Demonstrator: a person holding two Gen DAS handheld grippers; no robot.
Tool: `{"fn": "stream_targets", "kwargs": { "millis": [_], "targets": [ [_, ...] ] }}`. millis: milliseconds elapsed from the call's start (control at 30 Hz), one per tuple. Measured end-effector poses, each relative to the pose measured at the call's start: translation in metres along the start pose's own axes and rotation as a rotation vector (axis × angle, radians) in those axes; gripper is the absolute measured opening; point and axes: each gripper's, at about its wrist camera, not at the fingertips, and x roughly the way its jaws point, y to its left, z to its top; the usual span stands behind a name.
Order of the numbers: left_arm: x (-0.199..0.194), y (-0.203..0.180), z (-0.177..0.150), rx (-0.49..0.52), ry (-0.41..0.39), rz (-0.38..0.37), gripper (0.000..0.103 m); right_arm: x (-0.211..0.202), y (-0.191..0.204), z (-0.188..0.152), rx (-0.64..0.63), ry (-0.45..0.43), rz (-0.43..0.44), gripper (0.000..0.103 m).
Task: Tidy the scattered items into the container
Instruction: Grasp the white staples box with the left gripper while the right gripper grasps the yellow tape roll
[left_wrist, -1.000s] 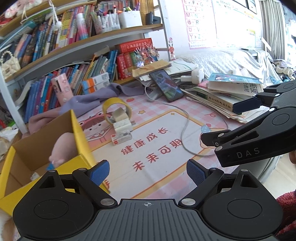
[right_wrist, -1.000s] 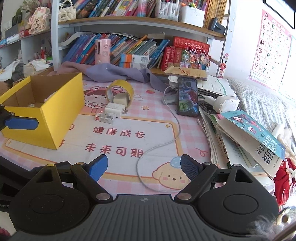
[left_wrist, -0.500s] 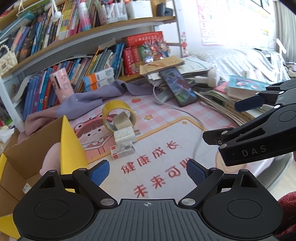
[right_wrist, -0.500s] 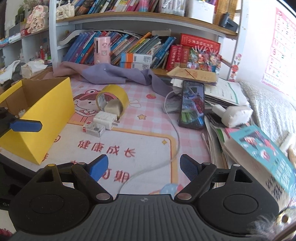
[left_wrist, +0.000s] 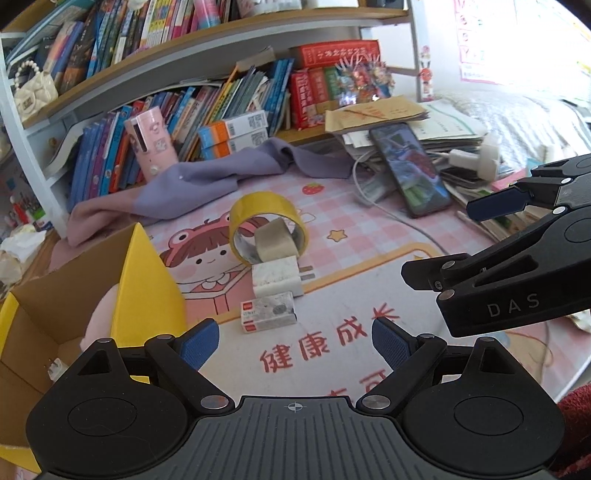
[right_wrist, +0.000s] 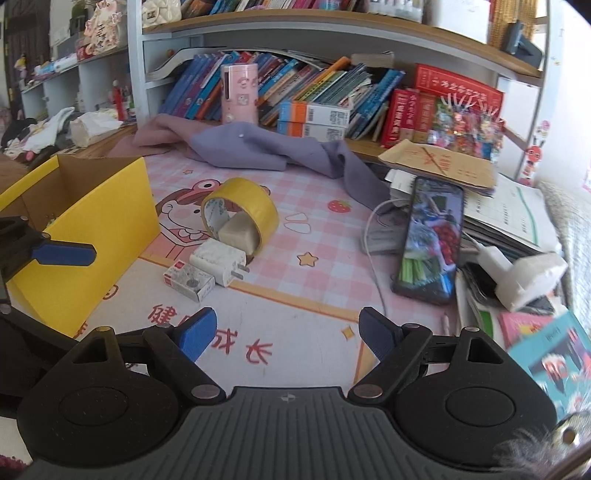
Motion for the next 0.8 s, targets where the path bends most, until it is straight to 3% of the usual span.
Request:
{"fn": "stream_targets", "kwargs": {
  "millis": [533,800],
  "targets": [
    [0.072,0.017,0.023,-0.174,0.122,0.098,0.087,0.066,-0.025,0.041,0.038,0.061,0.153,0.084],
    [0.098,0.020,0.025,-0.198,0.170,0.098,0.081,0.111,-0.015,0.071,-0.055,0.076,0.216,0.084]
  ]
}}
